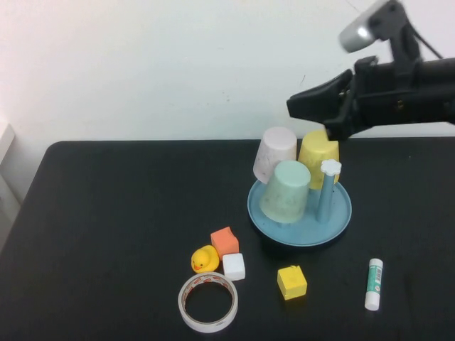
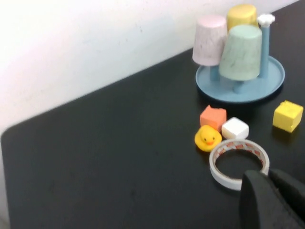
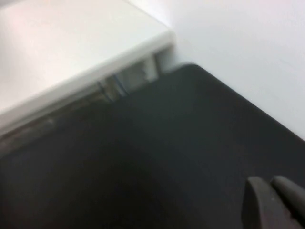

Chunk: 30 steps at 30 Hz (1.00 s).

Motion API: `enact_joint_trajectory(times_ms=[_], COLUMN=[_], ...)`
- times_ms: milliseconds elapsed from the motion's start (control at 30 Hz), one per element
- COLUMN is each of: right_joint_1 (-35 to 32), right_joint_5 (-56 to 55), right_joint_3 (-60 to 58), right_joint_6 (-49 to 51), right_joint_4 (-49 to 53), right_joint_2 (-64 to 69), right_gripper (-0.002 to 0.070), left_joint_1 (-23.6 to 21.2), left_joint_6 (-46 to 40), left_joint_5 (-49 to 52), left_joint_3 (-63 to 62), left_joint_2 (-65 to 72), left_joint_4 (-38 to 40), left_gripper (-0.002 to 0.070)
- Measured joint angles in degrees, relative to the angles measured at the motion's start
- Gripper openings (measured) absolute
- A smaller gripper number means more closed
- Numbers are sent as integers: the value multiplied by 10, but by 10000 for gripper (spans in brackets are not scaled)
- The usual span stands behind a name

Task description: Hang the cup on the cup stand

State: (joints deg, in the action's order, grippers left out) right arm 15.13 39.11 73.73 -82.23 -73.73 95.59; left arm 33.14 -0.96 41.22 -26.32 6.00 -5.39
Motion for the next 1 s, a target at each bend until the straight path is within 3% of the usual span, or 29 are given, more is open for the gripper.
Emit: enact_joint_trajectory(times_ms=[267,667,1000], right_joint_1=[0,0,0], right_joint_5=[-1,-77,-80], right_joint_3=[-120,-331,-433], right_joint_6=[-42,-79,-83], right_joint_4=[-45,-64,-65], right_joint_2=[-189,-491,-700], right_gripper=[8,6,6], left_joint_1=[0,0,0], left_joint_6=[27,28,28], left_joint_5=[-53,-58,-58], left_joint_3=[82,89,89], left_joint_2=[-56,-57,-57], left_joint_4=[-5,-14,-14], left_gripper=[0,0,0])
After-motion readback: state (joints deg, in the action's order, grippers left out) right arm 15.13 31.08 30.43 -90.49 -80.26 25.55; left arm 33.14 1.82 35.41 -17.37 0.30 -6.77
